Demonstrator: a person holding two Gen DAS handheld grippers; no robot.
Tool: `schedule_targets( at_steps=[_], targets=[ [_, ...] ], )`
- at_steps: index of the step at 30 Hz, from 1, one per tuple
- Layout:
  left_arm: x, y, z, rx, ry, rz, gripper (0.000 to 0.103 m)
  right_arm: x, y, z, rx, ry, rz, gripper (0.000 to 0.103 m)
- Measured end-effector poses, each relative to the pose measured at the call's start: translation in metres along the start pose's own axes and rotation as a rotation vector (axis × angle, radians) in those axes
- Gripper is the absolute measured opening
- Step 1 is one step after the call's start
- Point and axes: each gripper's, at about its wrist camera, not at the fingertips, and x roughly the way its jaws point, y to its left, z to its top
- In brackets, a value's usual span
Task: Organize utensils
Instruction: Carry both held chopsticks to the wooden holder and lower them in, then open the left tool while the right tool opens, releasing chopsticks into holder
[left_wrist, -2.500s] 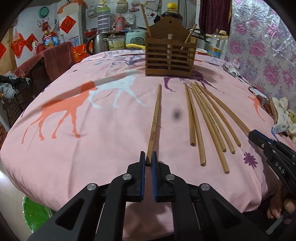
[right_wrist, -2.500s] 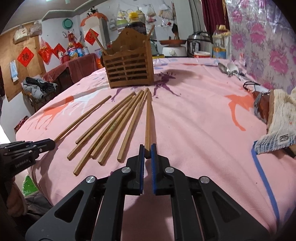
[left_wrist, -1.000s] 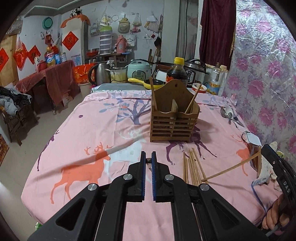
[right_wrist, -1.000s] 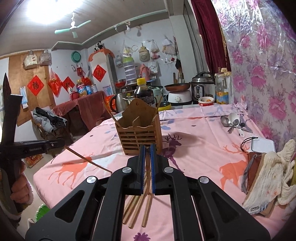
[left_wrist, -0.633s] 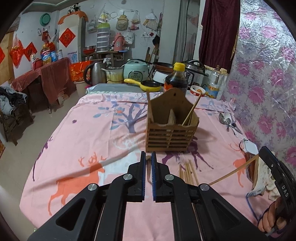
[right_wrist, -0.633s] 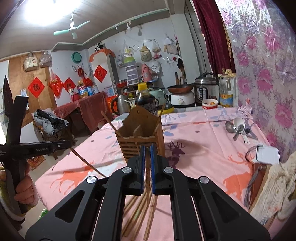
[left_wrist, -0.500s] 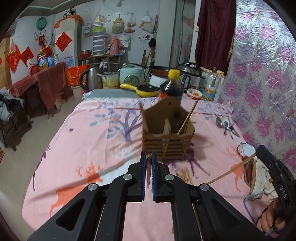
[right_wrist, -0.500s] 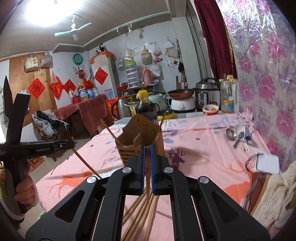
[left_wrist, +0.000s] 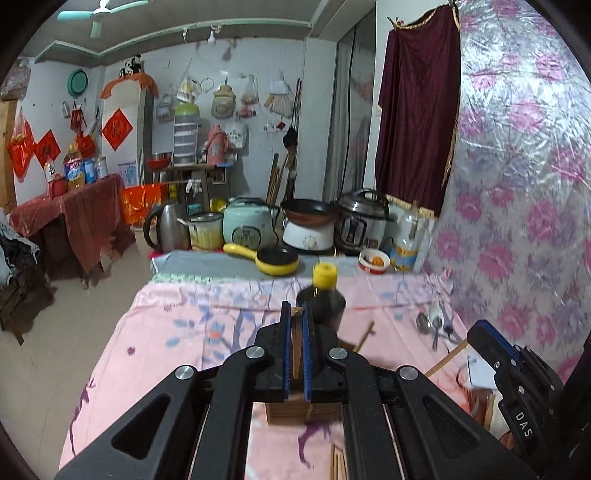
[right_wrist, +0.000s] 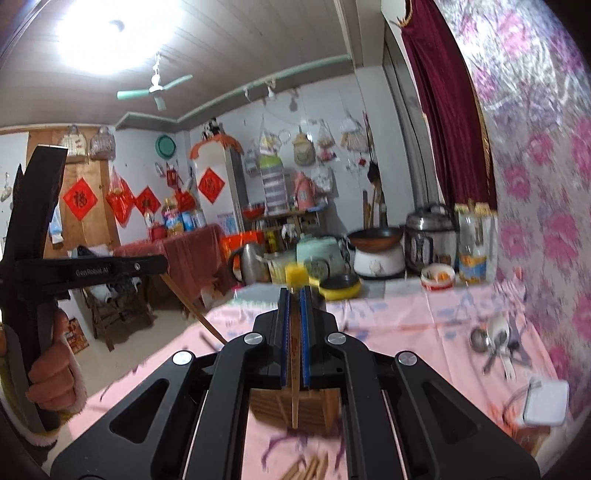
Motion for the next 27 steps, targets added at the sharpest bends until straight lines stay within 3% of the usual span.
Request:
schedule_targets(
  at_steps=[7, 14, 16, 17, 23, 27],
  targets=[
    [0.045, 0.015, -0.007, -0.039, 0.06, -0.001, 0.006, 0.048, -0.001, 0.006, -0.008, -0.009, -0.002, 0.006],
    [0.087, 0.039, -0.029, -0.089, 0.164, -0.004, 0.008, 0.088, -0.006, -0.02, 0.014, 0.068, 0.004, 0.007],
    [0.092, 0.046, -0.034, -0.123, 0.186, -0.007, 0.041, 0.096, -0.008, -0.031, 0.036, 0.118, 0.025, 0.011],
    [0.09, 0.05, -0.036, -0.141, 0.176, 0.0, 0.046, 0.096, -0.011, -0.033, 0.055, 0.127, 0.022, 0.014],
    [0.067, 0.057, -0.035, -0.146, 0.141, 0.032, 0.048, 0.076, -0.017, -0.028, 0.087, 0.112, 0.002, 0.02],
    [0.045, 0.056, -0.04, -0.14, 0.12, 0.064, 0.057, 0.055, -0.017, -0.022, 0.097, 0.093, -0.01, 0.029]
  ],
)
